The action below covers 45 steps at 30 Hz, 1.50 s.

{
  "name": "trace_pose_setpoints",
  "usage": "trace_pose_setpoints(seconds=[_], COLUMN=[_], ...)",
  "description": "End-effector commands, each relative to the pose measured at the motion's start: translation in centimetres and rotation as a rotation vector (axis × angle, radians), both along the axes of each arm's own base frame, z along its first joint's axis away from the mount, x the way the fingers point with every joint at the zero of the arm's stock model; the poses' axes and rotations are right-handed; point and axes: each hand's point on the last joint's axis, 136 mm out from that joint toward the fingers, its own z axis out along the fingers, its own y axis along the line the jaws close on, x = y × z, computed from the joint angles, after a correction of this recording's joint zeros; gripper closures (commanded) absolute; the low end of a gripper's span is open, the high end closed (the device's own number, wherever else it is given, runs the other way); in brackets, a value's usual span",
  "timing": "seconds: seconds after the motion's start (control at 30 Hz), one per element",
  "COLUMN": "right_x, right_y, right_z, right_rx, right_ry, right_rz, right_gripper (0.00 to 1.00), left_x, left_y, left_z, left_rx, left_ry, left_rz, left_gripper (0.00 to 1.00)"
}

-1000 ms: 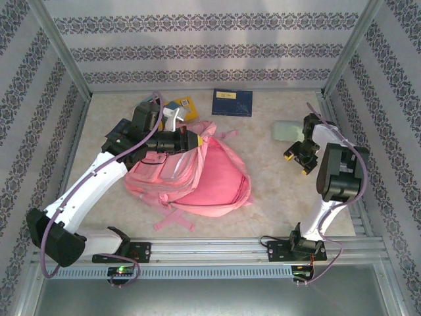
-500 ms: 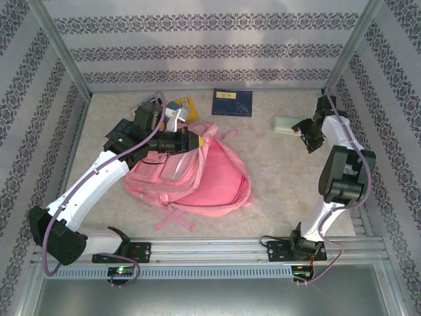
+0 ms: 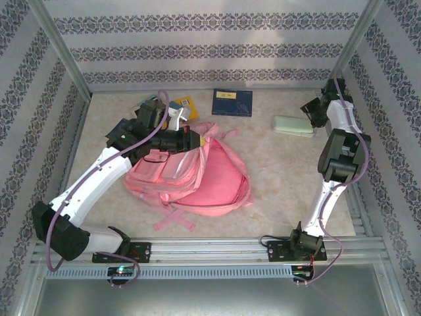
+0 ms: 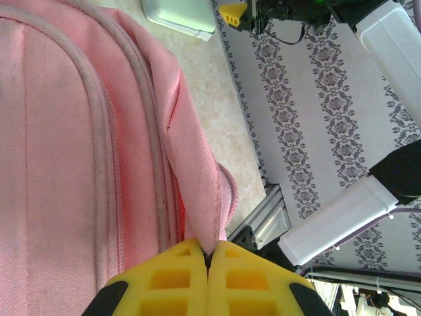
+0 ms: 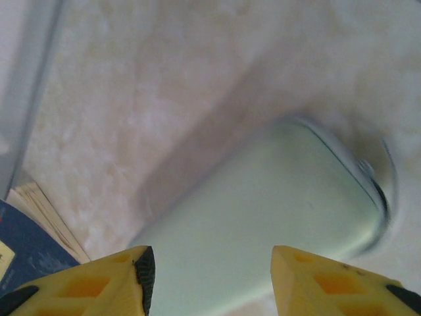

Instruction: Pack books, pencil case, and school supplies into a backpack

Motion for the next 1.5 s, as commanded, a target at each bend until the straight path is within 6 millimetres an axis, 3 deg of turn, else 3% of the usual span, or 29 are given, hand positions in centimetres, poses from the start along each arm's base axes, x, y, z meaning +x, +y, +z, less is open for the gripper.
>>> trace_pose_setpoints(seconds=[0.0,0.23,0.4,0.53,0.7,0.9,1.0,1.1,1.23,1.47], right_x=[0.7,0.1,-2.4,-5.3,-9.1,-15.6,-18.7,-20.3,-21.1,-23.9], right_y=[-0.9,-2.5,-0.8,1.0,3.7,8.6,10.9,10.4,8.6,8.9], right_z=[-1.4,-5.5,-7.6,-7.9,-7.3,-7.0,-5.7,-3.8,-1.8,-0.9], right_rx=[-0.02,0.012,0.073,0.072,0.08,0.14,0.144,0.1,0.014,0.025], right_ry=[0.038,0.125,0.202,0.259,0.318,0.421,0.434,0.417,0.451,0.528], right_rz=[0.031,0.034,0.075,0.12,0.159,0.222,0.268,0.245,0.135,-0.124], right_gripper=[0.49,0.5,0.52,0.52,0.52,0.52,0.49,0.46,0.31,0.18], left_x=[0.4,0.5,0.9,1.1,0.7,0.0,-0.2,-0.4,-0.6,-1.1], left_y=[-0.2,-0.2,-0.6,-0.9,-1.0,-0.7,-0.4,-0.4,0.0,0.6], left_z=[1.4,0.7,0.6,0.8,0.9,1.4,1.9,2.2,2.2,2.3], left_rx=[0.004,0.017,0.002,-0.016,-0.033,-0.035,-0.039,-0.052,-0.045,-0.022], left_ry=[-0.041,-0.011,-0.015,-0.033,-0.064,-0.109,-0.129,-0.13,-0.122,-0.122], left_rz=[-0.006,-0.005,-0.008,-0.019,-0.042,-0.069,-0.069,-0.065,-0.051,-0.032], left_gripper=[1.0,1.0,1.0,1.0,1.0,1.0,1.0,1.0,1.0,1.0])
